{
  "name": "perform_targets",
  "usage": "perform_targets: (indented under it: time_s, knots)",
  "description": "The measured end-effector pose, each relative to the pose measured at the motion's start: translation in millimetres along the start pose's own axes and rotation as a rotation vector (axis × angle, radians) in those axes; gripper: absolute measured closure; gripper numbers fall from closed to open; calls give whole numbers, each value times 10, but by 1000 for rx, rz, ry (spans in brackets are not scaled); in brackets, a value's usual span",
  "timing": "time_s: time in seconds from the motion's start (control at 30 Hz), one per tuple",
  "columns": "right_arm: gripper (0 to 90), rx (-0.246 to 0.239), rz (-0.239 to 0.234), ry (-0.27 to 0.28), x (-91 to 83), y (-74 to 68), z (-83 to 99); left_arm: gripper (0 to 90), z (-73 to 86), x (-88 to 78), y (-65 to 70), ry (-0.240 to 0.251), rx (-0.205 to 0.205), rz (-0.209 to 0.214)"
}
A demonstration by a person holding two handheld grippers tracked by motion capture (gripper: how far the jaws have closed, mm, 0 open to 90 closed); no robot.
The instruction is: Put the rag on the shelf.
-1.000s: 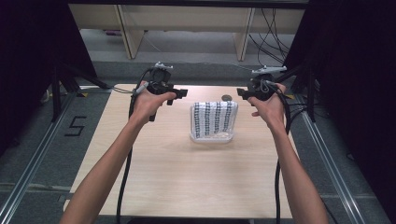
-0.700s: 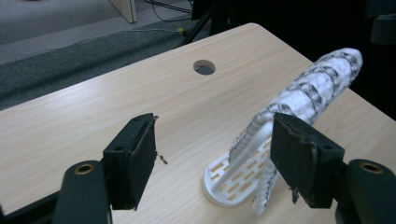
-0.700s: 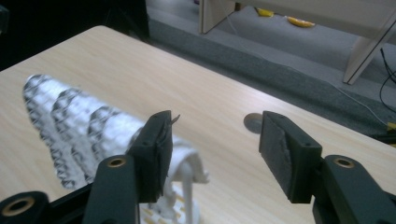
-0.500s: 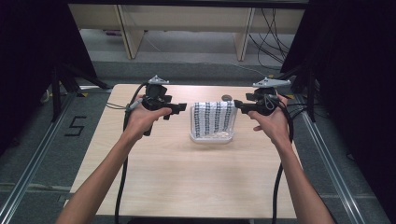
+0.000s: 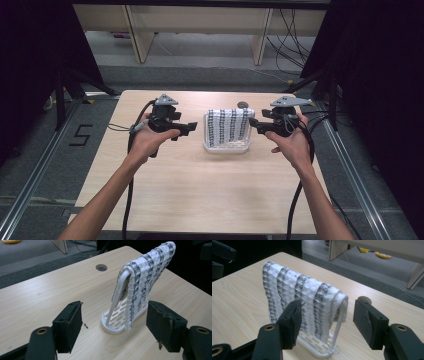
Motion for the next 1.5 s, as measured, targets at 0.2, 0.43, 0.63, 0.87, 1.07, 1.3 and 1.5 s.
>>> perform_targets:
  time_s: [0.2, 0.43, 0.63, 0.87, 1.07, 1.3, 1.5]
  knots:
    - [342, -5, 8, 5, -27, -67, 71, 238, 74, 0, 7, 5, -11, 15]
    - [295, -8, 10, 10, -41, -121, 163, 209, 132, -32, 32, 27, -19, 21]
    - [285, -3, -10, 12, -50, -145, 245, 202, 217, -48, 56, 21, -5, 31]
    - [283, -6, -26, 12, -47, -179, 359, 201, 323, -53, 98, 19, 6, 27]
    - [279, 0, -42, 20, -58, -256, 421, 201, 429, -43, 143, 27, 3, 37]
    - [266, -12, -45, 16, -62, -346, 532, 200, 540, -63, 205, 26, 3, 59]
    - [249, -26, -66, -3, -43, -443, 667, 197, 672, -44, 294, 24, 23, 69]
Point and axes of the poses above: each handheld gripper's, and its own axes: x roughly forward along the jaws, z roughly out of its underside, y roughly to its right, the point moved 9 cm from there along x, roughly forward along the jaws, and after that the axes turned 15 degrees about -y, right-handed, at the moved point
